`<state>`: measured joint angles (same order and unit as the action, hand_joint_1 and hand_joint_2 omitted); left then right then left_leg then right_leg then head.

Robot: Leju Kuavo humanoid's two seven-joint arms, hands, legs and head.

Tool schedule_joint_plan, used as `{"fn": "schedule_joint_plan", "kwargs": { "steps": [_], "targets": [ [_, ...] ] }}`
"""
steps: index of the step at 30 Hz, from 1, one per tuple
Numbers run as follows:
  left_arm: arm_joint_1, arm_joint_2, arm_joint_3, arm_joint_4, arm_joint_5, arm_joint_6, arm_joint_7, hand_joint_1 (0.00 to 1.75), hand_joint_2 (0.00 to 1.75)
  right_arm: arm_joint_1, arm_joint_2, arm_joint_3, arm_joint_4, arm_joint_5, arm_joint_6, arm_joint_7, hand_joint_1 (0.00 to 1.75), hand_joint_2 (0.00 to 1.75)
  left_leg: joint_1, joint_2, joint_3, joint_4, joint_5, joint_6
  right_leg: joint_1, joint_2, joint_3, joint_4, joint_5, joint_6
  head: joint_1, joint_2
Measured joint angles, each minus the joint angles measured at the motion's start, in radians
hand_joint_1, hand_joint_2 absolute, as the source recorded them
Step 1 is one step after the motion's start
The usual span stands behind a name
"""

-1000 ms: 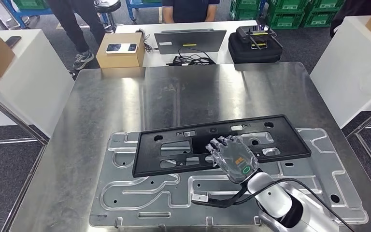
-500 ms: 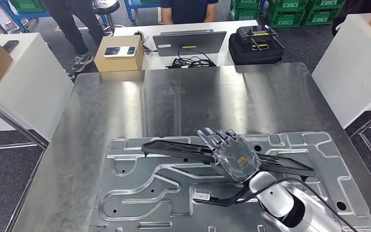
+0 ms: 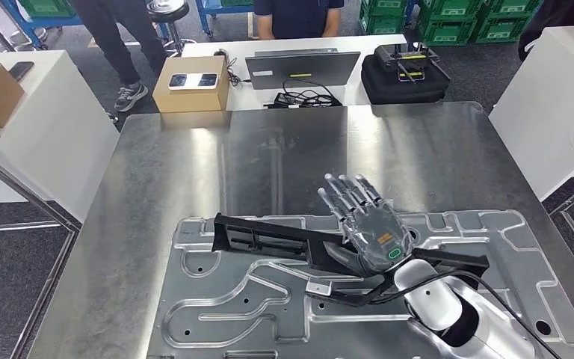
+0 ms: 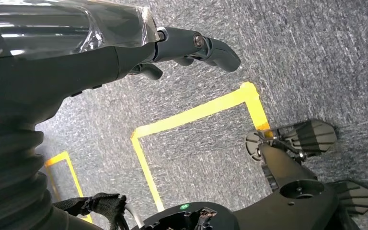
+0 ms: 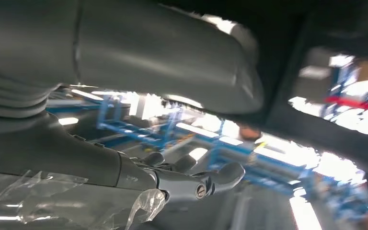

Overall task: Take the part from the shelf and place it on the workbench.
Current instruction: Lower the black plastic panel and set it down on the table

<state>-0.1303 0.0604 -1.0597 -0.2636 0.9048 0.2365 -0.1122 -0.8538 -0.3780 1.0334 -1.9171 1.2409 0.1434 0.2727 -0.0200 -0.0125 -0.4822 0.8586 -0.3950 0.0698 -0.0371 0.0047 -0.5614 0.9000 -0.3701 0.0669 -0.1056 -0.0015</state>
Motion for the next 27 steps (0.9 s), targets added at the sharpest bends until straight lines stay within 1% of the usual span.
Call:
{"fn": "schedule_joint_plan", "kwargs": {
  "steps": [1, 2, 3, 4, 5, 6, 7, 8, 9, 10, 11, 12, 13, 14, 15, 16, 17, 18, 19, 20, 21, 23, 24, 25, 26, 27],
  "targets": [
    [0.000, 0.000, 0.000, 0.000, 0.002, 0.002, 0.001, 0.00, 1.75, 0.000, -0.004, -0.013, -0.004, 0.004, -0.007, 0.007, 0.00, 0.00, -0.003, 0.000, -0.001, 0.003, -0.003, -0.002, 0.000, 0.001, 0.006, -0.014, 0.001, -0.003, 0.000, 0.000],
    [0.000, 0.001, 0.000, 0.000, 0.003, 0.003, 0.003, 0.00, 1.75, 0.000, -0.007, -0.026, -0.006, 0.006, -0.012, 0.009, 0.00, 0.00, -0.003, 0.000, -0.002, 0.005, -0.004, -0.003, -0.002, 0.002, 0.005, -0.015, 0.000, -0.007, 0.000, 0.000],
    [0.001, 0.001, 0.000, 0.000, 0.004, 0.004, 0.004, 0.00, 1.75, 0.000, -0.011, -0.036, -0.008, 0.006, -0.014, 0.006, 0.00, 0.00, -0.001, 0.001, -0.004, 0.009, -0.010, -0.006, -0.002, 0.002, 0.006, -0.015, 0.000, -0.010, 0.000, 0.000],
    [0.001, 0.001, 0.000, 0.000, 0.005, 0.004, 0.004, 0.00, 1.75, 0.000, -0.014, -0.044, -0.010, 0.005, -0.013, 0.000, 0.00, 0.00, 0.000, 0.002, -0.011, 0.028, -0.024, -0.011, -0.002, 0.002, 0.007, -0.015, -0.001, -0.013, 0.000, 0.000],
    [0.001, 0.001, 0.000, 0.000, 0.005, 0.004, 0.005, 0.00, 1.75, -0.001, -0.016, -0.050, -0.012, 0.002, -0.009, -0.008, 0.00, 0.00, 0.003, 0.003, -0.030, 0.072, -0.050, -0.017, -0.003, 0.002, 0.008, -0.016, -0.001, -0.016, 0.000, 0.000],
    [0.000, 0.001, 0.000, 0.000, 0.005, 0.003, 0.005, 0.00, 1.75, -0.001, -0.017, -0.053, -0.014, 0.000, -0.002, -0.017, 0.00, 0.00, 0.007, 0.004, -0.060, 0.138, -0.084, -0.024, -0.003, 0.002, 0.009, -0.016, -0.002, -0.018, 0.000, 0.000],
    [-0.001, 0.001, 0.000, 0.000, 0.005, 0.002, 0.005, 0.00, 1.75, 0.000, -0.017, -0.055, -0.015, -0.003, 0.006, -0.024, 0.00, 0.00, 0.009, 0.005, -0.100, 0.222, -0.121, -0.029, -0.003, 0.001, 0.009, -0.016, -0.003, -0.020, 0.000, 0.000],
    [-0.001, 0.001, 0.000, 0.000, 0.005, 0.001, 0.005, 0.00, 1.75, 0.002, -0.017, -0.055, -0.016, -0.005, 0.014, -0.030, 0.00, 0.00, 0.011, 0.005, -0.139, 0.301, -0.150, -0.032, -0.002, 0.001, 0.009, -0.016, -0.003, -0.021, 0.000, 0.000],
    [0.000, 0.001, 0.000, 0.000, 0.005, 0.000, 0.004, 0.00, 1.75, 0.004, -0.017, -0.054, -0.016, -0.006, 0.020, -0.033, 0.00, 0.00, 0.012, 0.005, -0.166, 0.351, -0.163, -0.032, -0.001, 0.001, 0.009, -0.016, -0.004, -0.021, 0.000, 0.000],
    [0.001, 0.001, 0.000, 0.000, 0.005, -0.002, 0.004, 0.00, 1.75, 0.006, -0.017, -0.054, -0.016, -0.007, 0.024, -0.034, 0.00, 0.00, 0.011, 0.005, -0.175, 0.361, -0.155, -0.029, 0.000, 0.001, 0.010, -0.016, -0.004, -0.021, 0.000, 0.000],
    [0.001, 0.001, 0.000, 0.000, 0.006, -0.003, 0.003, 0.00, 1.31, 0.007, -0.017, -0.054, -0.016, -0.007, 0.026, -0.032, 0.00, 0.00, 0.009, 0.005, -0.161, 0.324, -0.128, -0.023, 0.003, 0.001, 0.012, -0.017, -0.004, -0.022, 0.000, 0.000],
    [0.001, 0.001, 0.000, 0.000, 0.006, -0.003, 0.002, 0.00, 0.87, 0.006, -0.017, -0.055, -0.016, -0.008, 0.027, -0.030, 0.00, 0.00, 0.006, 0.005, -0.131, 0.256, -0.090, -0.013, 0.005, 0.002, 0.015, -0.018, -0.004, -0.022, 0.000, 0.000],
    [0.000, 0.002, 0.000, 0.000, 0.007, -0.003, 0.001, 0.00, 0.44, 0.004, -0.017, -0.056, -0.016, -0.011, 0.027, -0.028, 0.00, 0.00, -0.001, 0.005, -0.089, 0.168, -0.050, 0.003, 0.006, 0.002, 0.019, -0.021, -0.004, -0.022, 0.000, 0.000],
    [-0.002, 0.004, 0.000, 0.001, 0.007, -0.004, 0.001, 0.00, 0.00, 0.003, -0.017, -0.057, -0.016, -0.015, 0.027, -0.027, 0.00, 0.00, -0.012, 0.005, -0.053, 0.089, -0.020, 0.018, 0.007, 0.001, 0.023, -0.024, -0.003, -0.021, 0.000, 0.000],
    [-0.003, 0.005, 0.000, 0.001, 0.008, -0.004, 0.001, 0.00, 0.00, 0.002, -0.018, -0.058, -0.016, -0.022, 0.029, -0.028, 0.00, 0.00, -0.021, 0.006, -0.028, 0.035, -0.003, 0.030, 0.008, 0.000, 0.025, -0.027, -0.002, -0.019, 0.000, 0.000],
    [-0.004, 0.008, 0.000, 0.001, 0.008, -0.005, 0.001, 0.00, 0.00, 0.003, -0.018, -0.058, -0.017, -0.029, 0.032, -0.029, 0.00, 0.00, -0.028, 0.006, -0.014, 0.003, 0.004, 0.039, 0.008, -0.001, 0.026, -0.029, -0.001, -0.016, 0.000, 0.000],
    [-0.004, 0.009, 0.000, 0.001, 0.009, -0.006, 0.002, 0.00, 0.00, 0.004, -0.018, -0.057, -0.017, -0.035, 0.035, -0.032, 0.00, 0.00, -0.032, 0.006, -0.013, -0.005, 0.005, 0.044, 0.010, -0.003, 0.027, -0.032, 0.000, -0.011, 0.000, 0.000],
    [-0.004, 0.009, 0.000, 0.001, 0.009, -0.007, 0.002, 0.00, 0.00, 0.006, -0.019, -0.057, -0.017, -0.040, 0.038, -0.035, 0.00, 0.00, -0.028, 0.006, -0.008, -0.014, 0.010, 0.048, 0.012, -0.004, 0.027, -0.033, 0.001, -0.007, 0.000, 0.000],
    [-0.003, 0.009, 0.000, 0.001, 0.009, -0.009, 0.003, 0.00, 0.00, 0.007, -0.019, -0.057, -0.017, -0.044, 0.041, -0.038, 0.00, 0.00, -0.024, 0.006, -0.003, -0.024, 0.018, 0.049, 0.014, -0.004, 0.024, -0.027, -0.005, -0.004, 0.000, 0.000],
    [-0.003, 0.009, 0.000, 0.001, 0.009, -0.010, 0.003, 0.00, 0.00, 0.007, -0.019, -0.056, -0.017, -0.047, 0.044, -0.041, 0.00, 0.00, -0.020, 0.006, 0.003, -0.033, 0.026, 0.051, 0.016, -0.005, 0.015, -0.003, -0.024, -0.001, 0.001, 0.000],
    [-0.003, 0.009, 0.000, 0.001, 0.008, -0.011, 0.004, 0.00, 0.00, 0.009, -0.019, -0.055, -0.017, -0.050, 0.047, -0.043, 0.00, 0.00, -0.016, 0.006, 0.007, -0.040, 0.033, 0.051, 0.017, -0.004, -0.006, 0.047, -0.056, 0.002, 0.001, 0.000],
    [-0.003, 0.008, 0.000, 0.001, 0.008, -0.012, 0.004, 0.00, 0.00, 0.017, -0.020, -0.049, -0.017, -0.054, 0.052, -0.048, 0.00, 0.00, -0.016, 0.006, 0.004, -0.039, 0.035, 0.052, 0.016, -0.004, -0.072, 0.201, -0.135, 0.008, 0.002, 0.000],
    [-0.003, 0.008, 0.000, 0.001, 0.007, -0.012, 0.004, 0.00, 0.00, 0.024, -0.020, -0.045, -0.017, -0.056, 0.054, -0.049, 0.00, 0.00, -0.017, 0.006, 0.003, -0.038, 0.035, 0.051, 0.015, -0.004, -0.099, 0.263, -0.158, 0.011, 0.002, 0.000],
    [-0.001, 0.008, 0.000, 0.001, 0.006, -0.012, 0.003, 0.00, 0.00, 0.029, -0.020, -0.040, -0.017, -0.056, 0.054, -0.050, 0.00, 0.00, -0.018, 0.006, 0.002, -0.037, 0.035, 0.051, 0.015, -0.004, -0.109, 0.287, -0.161, 0.013, 0.002, 0.000],
    [0.000, 0.008, 0.000, 0.001, 0.004, -0.012, 0.001, 0.00, 0.00, 0.033, -0.020, -0.036, -0.017, -0.056, 0.053, -0.050, 0.00, 0.00, -0.019, 0.006, 0.001, -0.035, 0.035, 0.051, 0.016, -0.004, -0.096, 0.265, -0.143, 0.013, 0.001, 0.000],
    [0.000, 0.008, 0.000, 0.001, 0.000, -0.012, -0.003, 0.00, 0.00, 0.034, -0.020, -0.033, -0.017, -0.056, 0.053, -0.050, 0.00, 0.00, -0.019, 0.006, 0.002, -0.033, 0.034, 0.050, 0.016, -0.004, -0.062, 0.202, -0.110, 0.012, 0.001, 0.000]
  ]
}}
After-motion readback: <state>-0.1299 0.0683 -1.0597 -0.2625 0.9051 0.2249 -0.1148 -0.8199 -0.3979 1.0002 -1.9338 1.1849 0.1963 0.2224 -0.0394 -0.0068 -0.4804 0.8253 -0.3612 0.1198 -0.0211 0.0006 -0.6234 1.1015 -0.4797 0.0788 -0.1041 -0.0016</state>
